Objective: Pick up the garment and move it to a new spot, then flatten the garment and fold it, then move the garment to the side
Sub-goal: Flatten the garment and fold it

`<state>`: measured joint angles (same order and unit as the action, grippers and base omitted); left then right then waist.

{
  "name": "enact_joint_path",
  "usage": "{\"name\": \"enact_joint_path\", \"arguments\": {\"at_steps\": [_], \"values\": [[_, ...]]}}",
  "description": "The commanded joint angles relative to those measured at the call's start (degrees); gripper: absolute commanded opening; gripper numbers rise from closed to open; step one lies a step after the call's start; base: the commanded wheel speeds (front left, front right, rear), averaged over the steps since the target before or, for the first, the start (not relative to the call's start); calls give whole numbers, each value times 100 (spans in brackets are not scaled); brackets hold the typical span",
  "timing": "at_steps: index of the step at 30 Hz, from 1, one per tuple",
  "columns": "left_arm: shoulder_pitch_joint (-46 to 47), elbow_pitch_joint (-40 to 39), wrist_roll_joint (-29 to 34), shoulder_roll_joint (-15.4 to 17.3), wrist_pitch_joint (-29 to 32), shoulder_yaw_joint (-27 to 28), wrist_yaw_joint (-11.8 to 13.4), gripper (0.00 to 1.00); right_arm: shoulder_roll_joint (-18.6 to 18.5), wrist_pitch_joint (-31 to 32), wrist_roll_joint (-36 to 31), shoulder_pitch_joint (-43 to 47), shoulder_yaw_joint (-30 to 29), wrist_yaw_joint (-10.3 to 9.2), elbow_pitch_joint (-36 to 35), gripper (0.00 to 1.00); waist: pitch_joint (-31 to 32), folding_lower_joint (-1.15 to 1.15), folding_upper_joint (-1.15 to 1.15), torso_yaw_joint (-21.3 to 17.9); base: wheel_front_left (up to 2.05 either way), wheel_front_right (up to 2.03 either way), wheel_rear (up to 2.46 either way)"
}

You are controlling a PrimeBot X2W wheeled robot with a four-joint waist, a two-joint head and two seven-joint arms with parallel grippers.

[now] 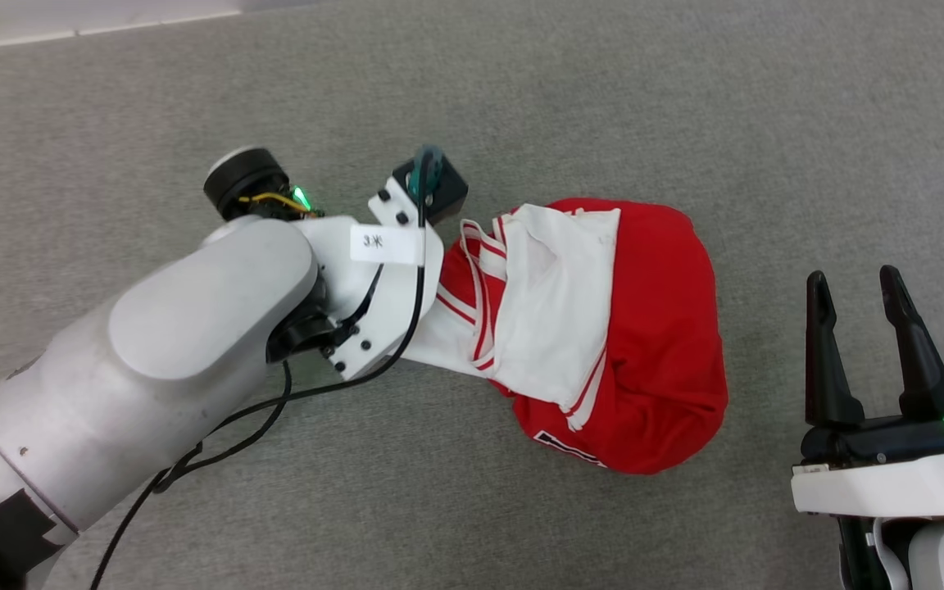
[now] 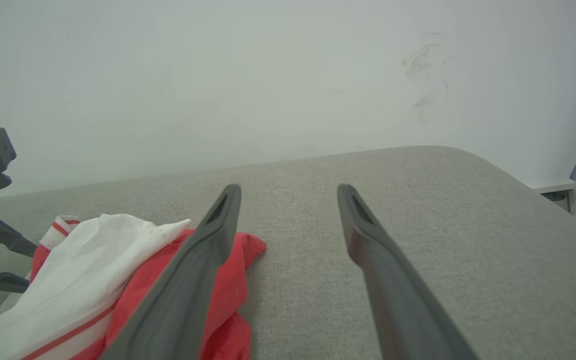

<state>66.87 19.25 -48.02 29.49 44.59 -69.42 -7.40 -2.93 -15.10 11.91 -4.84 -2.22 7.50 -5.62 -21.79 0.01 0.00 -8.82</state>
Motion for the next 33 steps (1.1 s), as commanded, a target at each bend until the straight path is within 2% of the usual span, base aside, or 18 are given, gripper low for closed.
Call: {"name": "enact_joint_path", "arguments": {"at_steps": [1, 8, 9, 10, 14, 20, 26, 33], "values": [[105, 25, -49, 46, 61, -77, 6, 100, 10, -11, 29, -104, 14, -2, -14, 100, -103, -1, 0, -103, 0, 0, 0], [-296, 20, -149, 116, 522, -446, 4, 100, 10, -11, 106, -193, 37, -2, -11, 100, -277, -1, 0, -270, 0, 0, 0], [-387, -27, -100, 111, 571, -467, 1, 47, 10, -11, 108, -198, 37, -2, -9, 100, -284, -1, 0, -277, 0, 0, 0], [-425, -93, -66, 114, 549, -476, -2, 0, 10, -11, 108, -200, 33, -2, -1, 100, -284, -1, 0, -280, 0, 0, 0], [-236, -257, -1, 129, 93, -428, 0, 0, 10, -11, 45, -104, -19, -2, 25, 100, -156, -1, 0, -162, 0, 0, 0], [104, -154, -182, 288, -977, -372, 6, 0, 9, -11, -70, 48, -55, -2, 48, 100, 221, -1, 0, 172, 0, 0, 0], [-255, 53, -501, 809, -1529, -190, 22, 0, 9, -10, -146, 205, -139, -2, 60, 100, 504, -1, 0, 506, 0, 0, 0], [-1133, 444, -1024, 1364, -1679, -137, 255, 0, 9, -10, -192, 307, -111, -2, 78, 100, 636, -1, 0, 694, 0, 0, 0]]}}
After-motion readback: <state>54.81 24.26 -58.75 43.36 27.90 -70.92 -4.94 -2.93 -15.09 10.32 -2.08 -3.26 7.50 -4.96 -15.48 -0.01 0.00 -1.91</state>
